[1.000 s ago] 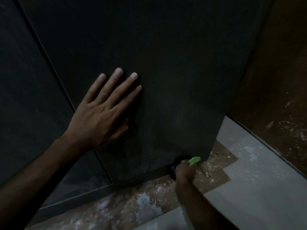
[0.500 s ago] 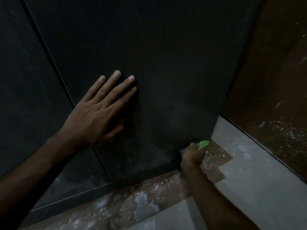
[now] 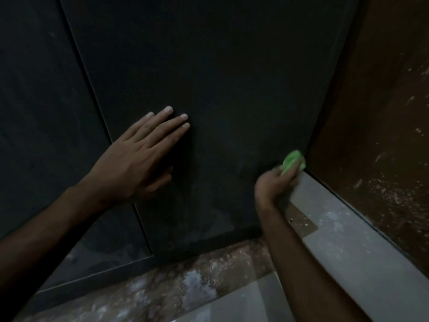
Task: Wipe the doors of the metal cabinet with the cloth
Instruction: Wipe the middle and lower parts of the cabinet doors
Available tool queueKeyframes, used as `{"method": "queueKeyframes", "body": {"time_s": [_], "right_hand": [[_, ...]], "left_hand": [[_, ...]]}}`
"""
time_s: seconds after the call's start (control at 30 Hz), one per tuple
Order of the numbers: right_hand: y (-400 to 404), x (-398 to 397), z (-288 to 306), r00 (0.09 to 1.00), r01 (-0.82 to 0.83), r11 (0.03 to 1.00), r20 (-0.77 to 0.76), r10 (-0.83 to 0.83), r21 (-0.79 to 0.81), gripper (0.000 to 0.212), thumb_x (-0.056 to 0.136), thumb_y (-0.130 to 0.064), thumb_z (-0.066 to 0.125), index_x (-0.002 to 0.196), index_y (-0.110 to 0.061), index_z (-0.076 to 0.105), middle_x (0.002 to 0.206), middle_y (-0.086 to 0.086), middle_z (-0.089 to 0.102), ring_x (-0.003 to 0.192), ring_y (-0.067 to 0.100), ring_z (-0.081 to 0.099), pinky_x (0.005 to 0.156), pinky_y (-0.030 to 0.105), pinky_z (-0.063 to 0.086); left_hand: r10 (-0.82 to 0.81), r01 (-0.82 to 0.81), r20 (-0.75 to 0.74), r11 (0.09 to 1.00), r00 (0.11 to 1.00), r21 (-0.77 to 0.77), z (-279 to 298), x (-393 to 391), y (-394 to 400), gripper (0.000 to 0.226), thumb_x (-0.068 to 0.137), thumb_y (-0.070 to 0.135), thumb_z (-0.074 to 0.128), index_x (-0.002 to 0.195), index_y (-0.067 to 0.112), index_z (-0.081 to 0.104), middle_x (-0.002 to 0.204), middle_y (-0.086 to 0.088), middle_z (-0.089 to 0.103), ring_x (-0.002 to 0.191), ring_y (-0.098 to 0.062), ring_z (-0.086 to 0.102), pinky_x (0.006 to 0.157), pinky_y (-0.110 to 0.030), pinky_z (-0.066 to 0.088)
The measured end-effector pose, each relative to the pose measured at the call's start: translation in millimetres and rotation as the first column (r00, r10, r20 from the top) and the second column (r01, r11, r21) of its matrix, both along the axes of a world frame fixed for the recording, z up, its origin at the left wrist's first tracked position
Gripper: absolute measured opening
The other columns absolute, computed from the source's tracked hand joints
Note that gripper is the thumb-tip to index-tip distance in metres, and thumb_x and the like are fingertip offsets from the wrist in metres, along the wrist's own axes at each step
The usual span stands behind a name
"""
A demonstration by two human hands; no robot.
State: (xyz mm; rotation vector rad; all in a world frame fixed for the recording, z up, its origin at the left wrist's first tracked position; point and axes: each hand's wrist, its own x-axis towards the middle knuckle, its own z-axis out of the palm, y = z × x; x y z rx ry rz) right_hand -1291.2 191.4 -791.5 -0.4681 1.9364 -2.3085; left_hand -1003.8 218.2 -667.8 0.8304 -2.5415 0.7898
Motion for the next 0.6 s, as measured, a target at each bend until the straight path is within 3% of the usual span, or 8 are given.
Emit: {"method": "queueKeyframes", "body": {"time_s": [0.1, 0.2, 0.23, 0.3, 0.33, 0.4, 0.5, 0.6], "right_hand": [[-1.3, 24.5, 35.6, 0.881, -0.049, 0.996, -0.474, 0.011, -0.069, 0.050, 0.098, -0.014, 0.053, 0.147, -0.015, 0.044, 0.127, 0.026, 0.047, 0.112, 0.031, 0.048, 0.099, 0.029, 0.035], [25.9, 48.4, -14.0, 0.583, -0.054, 0.975, -0.785, 0.207, 0.217, 0.056, 0.094, -0.022, 0.059, 0.148, -0.023, 0.044, 0.119, 0.020, 0.052, 0.102, 0.036, 0.051, 0.091, 0.041, 0.042], [35.2, 43.3, -35.0, 0.563, -0.052, 0.951, -0.778, 0.280, 0.305, 0.057, 0.092, -0.017, 0.062, 0.147, -0.020, 0.045, 0.119, 0.022, 0.053, 0.102, 0.039, 0.053, 0.089, 0.043, 0.044], [39.5, 22.5, -49.3, 0.785, -0.079, 0.938, -0.559, 0.268, 0.338, 0.054, 0.096, -0.012, 0.058, 0.147, -0.014, 0.043, 0.126, 0.027, 0.050, 0.109, 0.043, 0.054, 0.092, 0.037, 0.040], [33.2, 10.3, -39.5, 0.916, -0.088, 0.962, -0.360, 0.180, 0.258, 0.052, 0.099, -0.011, 0.053, 0.149, -0.011, 0.039, 0.133, 0.028, 0.046, 0.116, 0.043, 0.052, 0.095, 0.032, 0.035], [9.6, -8.7, 6.8, 0.995, -0.024, 0.999, -0.100, 0.027, 0.031, 0.053, 0.101, -0.009, 0.049, 0.152, -0.008, 0.033, 0.140, 0.031, 0.040, 0.125, 0.042, 0.046, 0.101, 0.028, 0.029], [-19.3, -0.4, 77.8, 0.948, 0.041, 0.990, -0.307, -0.082, -0.136, 0.050, 0.101, -0.019, 0.049, 0.149, -0.010, 0.041, 0.130, 0.028, 0.047, 0.119, 0.038, 0.049, 0.101, 0.026, 0.032], [-11.7, 41.6, 78.4, 0.671, 0.015, 0.997, -0.739, -0.067, -0.076, 0.049, 0.103, -0.039, 0.038, 0.150, -0.025, 0.040, 0.121, 0.016, 0.051, 0.102, 0.030, 0.051, 0.089, 0.032, 0.037]], "left_hand": [[-0.001, 0.001, -0.030, 1.000, 1.000, -0.009, 0.4, -3.8, 2.1, 0.079, 0.090, 0.045, 0.044, 0.157, 0.009, 0.028, 0.166, -0.011, 0.024, 0.156, -0.028, 0.011, 0.126, -0.048, 0.014], [0.008, -0.011, -0.108, 1.000, 0.994, -0.021, -1.4, -12.8, 5.9, 0.073, 0.089, 0.042, 0.045, 0.152, 0.007, 0.039, 0.161, -0.014, 0.033, 0.153, -0.031, 0.020, 0.123, -0.049, 0.019], [0.008, -0.012, -0.140, 1.000, 0.990, -0.024, -0.9, -14.9, 6.6, 0.071, 0.089, 0.041, 0.046, 0.151, 0.008, 0.042, 0.159, -0.015, 0.036, 0.152, -0.032, 0.023, 0.122, -0.049, 0.021], [0.002, -0.008, -0.169, 0.999, 0.986, -0.034, 0.9, -15.9, 6.4, 0.069, 0.089, 0.041, 0.047, 0.150, 0.010, 0.043, 0.158, -0.014, 0.039, 0.150, -0.031, 0.027, 0.119, -0.048, 0.024], [-0.003, -0.003, -0.172, 0.999, 0.985, -0.035, 1.0, -15.1, 6.1, 0.069, 0.089, 0.042, 0.047, 0.150, 0.010, 0.042, 0.158, -0.014, 0.038, 0.149, -0.031, 0.027, 0.118, -0.047, 0.025], [-0.006, -0.001, -0.178, 0.999, 0.984, -0.035, 0.6, -11.1, 4.2, 0.069, 0.090, 0.042, 0.049, 0.152, 0.011, 0.040, 0.159, -0.013, 0.035, 0.150, -0.030, 0.026, 0.119, -0.046, 0.024], [-0.012, 0.002, -0.202, 0.999, 0.979, -0.054, -1.9, -8.2, 2.2, 0.068, 0.090, 0.039, 0.052, 0.150, 0.009, 0.042, 0.158, -0.013, 0.036, 0.150, -0.031, 0.027, 0.120, -0.043, 0.023], [-0.042, 0.024, -0.258, 0.997, 0.965, -0.071, -4.5, -15.0, 3.8, 0.061, 0.091, 0.035, 0.053, 0.145, 0.006, 0.049, 0.153, -0.016, 0.042, 0.147, -0.033, 0.032, 0.118, -0.047, 0.027]]}}
